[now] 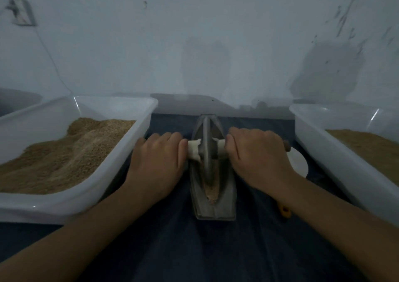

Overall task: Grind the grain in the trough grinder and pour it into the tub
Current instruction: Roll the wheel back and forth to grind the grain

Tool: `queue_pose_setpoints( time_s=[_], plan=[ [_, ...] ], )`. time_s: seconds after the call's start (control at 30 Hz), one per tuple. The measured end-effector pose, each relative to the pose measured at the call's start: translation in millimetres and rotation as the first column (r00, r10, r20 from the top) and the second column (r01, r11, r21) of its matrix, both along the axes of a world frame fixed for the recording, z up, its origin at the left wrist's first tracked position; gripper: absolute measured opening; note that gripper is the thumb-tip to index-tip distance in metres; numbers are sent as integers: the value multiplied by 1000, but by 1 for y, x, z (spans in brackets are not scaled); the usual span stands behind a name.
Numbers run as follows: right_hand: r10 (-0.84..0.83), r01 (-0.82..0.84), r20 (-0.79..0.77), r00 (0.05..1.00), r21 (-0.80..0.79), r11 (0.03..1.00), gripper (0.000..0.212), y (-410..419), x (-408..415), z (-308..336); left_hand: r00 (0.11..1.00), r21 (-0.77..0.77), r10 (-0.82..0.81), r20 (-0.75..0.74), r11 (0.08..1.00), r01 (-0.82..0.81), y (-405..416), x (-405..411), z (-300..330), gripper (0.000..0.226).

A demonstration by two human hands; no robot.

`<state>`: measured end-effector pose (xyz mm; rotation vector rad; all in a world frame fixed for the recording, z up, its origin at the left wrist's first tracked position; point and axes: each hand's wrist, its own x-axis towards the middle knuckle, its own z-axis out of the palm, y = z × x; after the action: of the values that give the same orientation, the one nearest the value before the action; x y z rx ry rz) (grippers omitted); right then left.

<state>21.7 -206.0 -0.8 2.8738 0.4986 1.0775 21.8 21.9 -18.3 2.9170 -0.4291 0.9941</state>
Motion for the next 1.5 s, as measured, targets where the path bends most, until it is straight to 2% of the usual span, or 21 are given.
queue_pose_setpoints(
  time_s=[0.13,0.2,0.27,0.37,0.43,0.6,0.67,0.7,0.8,0.93,1.1,1.2,1.27,1.33,1.43,1.5],
  plan=[
    [4,-5,94,996,10,1000,32,1,-15,-6,996,-71,-47,69,996,52,3,-15,-6,30],
    [6,-8,88,996,28,1000,34,0,-8,-6,997,-62,-37,66,997,41,2,-6,-6,34],
    [-17,15,33,999,52,999,37,0,10,-4,997,4,0,71,1000,0,-2,13,-4,35],
    [-108,102,-54,993,-98,990,29,-1,50,0,993,179,73,93,980,-89,-11,49,2,21],
    [-135,122,-153,979,-91,988,23,0,70,10,994,267,104,45,957,-112,-15,72,8,19],
    [-183,174,-277,943,-60,983,27,5,81,20,994,309,112,20,945,-112,-16,86,14,22],
    [-199,196,-267,943,-38,980,33,4,69,15,997,275,70,41,958,-78,-16,74,13,20],
    [-184,179,-215,959,-42,983,35,3,61,10,997,244,50,54,968,-61,-15,66,12,20],
    [-50,52,41,998,-62,997,32,2,31,-4,995,113,30,90,993,-40,-9,42,4,29],
    [-59,44,140,988,105,994,37,2,12,-13,991,-31,-4,133,999,8,-5,22,-5,33],
    [-68,60,94,993,78,995,35,3,13,-10,989,-97,37,141,995,-23,-11,32,-4,37],
    [62,-72,90,994,117,991,30,-4,11,-2,981,-207,34,190,978,6,-9,37,-8,43],
    [104,-114,82,991,134,984,35,-7,7,6,976,-251,57,209,968,-3,-10,38,-9,48],
    [137,-148,67,988,189,971,39,-8,1,16,974,-265,99,204,963,-43,-13,38,-8,51],
    [135,-158,119,984,217,963,28,-14,-12,33,967,-297,171,188,949,-110,-15,39,-9,53],
    [116,-141,102,988,291,946,30,-24,-20,42,972,-342,209,108,926,-161,-14,42,-11,56]
  ],
)
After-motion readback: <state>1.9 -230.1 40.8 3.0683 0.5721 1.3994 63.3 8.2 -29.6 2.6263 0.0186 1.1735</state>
